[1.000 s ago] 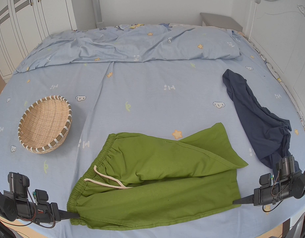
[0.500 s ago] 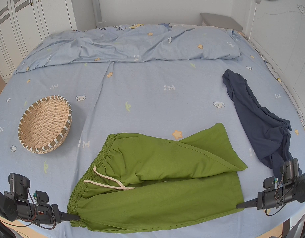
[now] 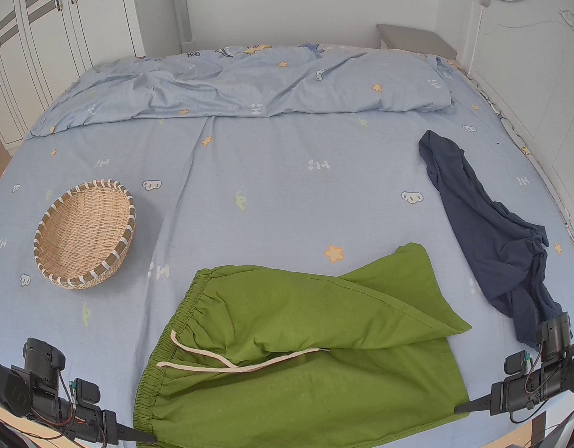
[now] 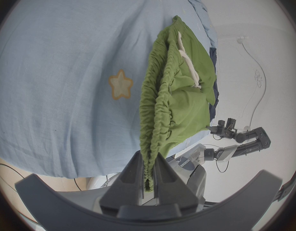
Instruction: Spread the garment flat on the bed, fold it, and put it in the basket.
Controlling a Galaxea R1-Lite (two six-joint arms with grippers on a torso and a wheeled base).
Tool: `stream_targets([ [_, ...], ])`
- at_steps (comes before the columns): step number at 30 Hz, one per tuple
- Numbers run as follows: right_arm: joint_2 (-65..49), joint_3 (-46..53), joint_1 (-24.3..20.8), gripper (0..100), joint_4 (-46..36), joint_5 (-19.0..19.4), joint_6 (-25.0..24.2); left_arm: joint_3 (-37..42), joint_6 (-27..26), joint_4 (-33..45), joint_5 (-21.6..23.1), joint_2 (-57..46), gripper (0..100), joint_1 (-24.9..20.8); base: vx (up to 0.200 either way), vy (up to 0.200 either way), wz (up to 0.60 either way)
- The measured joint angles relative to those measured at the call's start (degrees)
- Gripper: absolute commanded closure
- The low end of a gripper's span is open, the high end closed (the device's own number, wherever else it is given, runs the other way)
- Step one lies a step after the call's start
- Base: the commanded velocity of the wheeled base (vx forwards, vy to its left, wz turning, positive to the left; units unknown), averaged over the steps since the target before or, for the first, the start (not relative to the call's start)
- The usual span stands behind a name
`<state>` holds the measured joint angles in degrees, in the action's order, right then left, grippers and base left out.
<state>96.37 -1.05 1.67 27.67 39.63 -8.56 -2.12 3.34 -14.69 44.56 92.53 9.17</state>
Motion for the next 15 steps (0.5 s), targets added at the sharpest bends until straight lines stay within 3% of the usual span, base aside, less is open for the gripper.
stream_targets([
  [8,-0.1,0.0,0.5,100,-3.8,-4.3,2.0,-1.4,-3.0,1.7,-0.6,0.4,100,1.1,0.0,0.0,0.0],
  [15,-0.1,0.0,1.0,100,-5.6,-4.9,2.3,-1.7,-3.3,1.7,-1.4,1.2,100,1.0,0.0,0.0,0.0],
])
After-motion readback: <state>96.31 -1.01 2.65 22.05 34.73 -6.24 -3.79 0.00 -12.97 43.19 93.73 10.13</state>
